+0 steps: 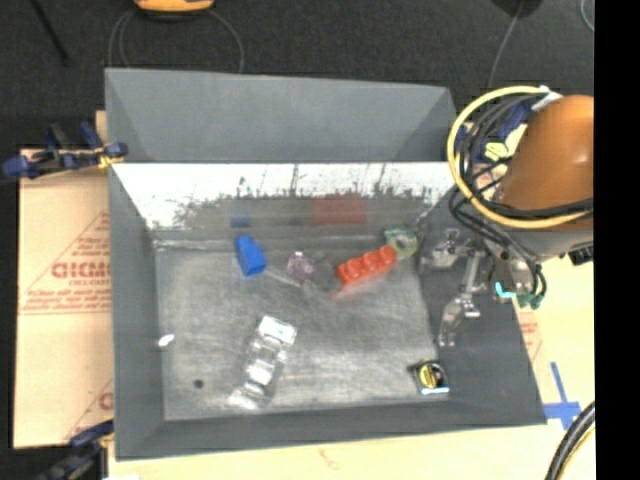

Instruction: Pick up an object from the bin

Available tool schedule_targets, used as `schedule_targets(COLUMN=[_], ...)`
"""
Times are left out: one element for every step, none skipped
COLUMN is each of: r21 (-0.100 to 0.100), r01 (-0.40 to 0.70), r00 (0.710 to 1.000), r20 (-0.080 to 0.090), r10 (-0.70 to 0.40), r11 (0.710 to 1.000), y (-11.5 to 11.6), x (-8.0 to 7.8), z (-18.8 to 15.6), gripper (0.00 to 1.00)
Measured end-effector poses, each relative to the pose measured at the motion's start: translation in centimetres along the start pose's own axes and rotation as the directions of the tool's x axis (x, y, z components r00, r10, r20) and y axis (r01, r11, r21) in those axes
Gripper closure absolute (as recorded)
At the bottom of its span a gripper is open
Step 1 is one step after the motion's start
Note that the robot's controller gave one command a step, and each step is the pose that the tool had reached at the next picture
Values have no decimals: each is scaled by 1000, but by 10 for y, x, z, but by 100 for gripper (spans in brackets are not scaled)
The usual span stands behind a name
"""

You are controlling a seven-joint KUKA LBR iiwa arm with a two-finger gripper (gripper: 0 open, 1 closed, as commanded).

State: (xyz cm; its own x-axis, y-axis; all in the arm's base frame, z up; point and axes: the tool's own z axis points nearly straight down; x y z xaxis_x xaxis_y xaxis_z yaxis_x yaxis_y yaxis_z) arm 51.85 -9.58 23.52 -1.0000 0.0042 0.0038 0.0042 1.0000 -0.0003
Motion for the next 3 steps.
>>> schedule_targets(r21=[-2, 3, 2], r01=[68, 40, 116], r00=[998, 999, 993], r20=[9, 7, 19], r10=[-68, -40, -116], r11=[998, 999, 993], y=[139, 77, 79], x=[-69, -134, -102], z=[55, 120, 160], gripper=[0, 0, 0])
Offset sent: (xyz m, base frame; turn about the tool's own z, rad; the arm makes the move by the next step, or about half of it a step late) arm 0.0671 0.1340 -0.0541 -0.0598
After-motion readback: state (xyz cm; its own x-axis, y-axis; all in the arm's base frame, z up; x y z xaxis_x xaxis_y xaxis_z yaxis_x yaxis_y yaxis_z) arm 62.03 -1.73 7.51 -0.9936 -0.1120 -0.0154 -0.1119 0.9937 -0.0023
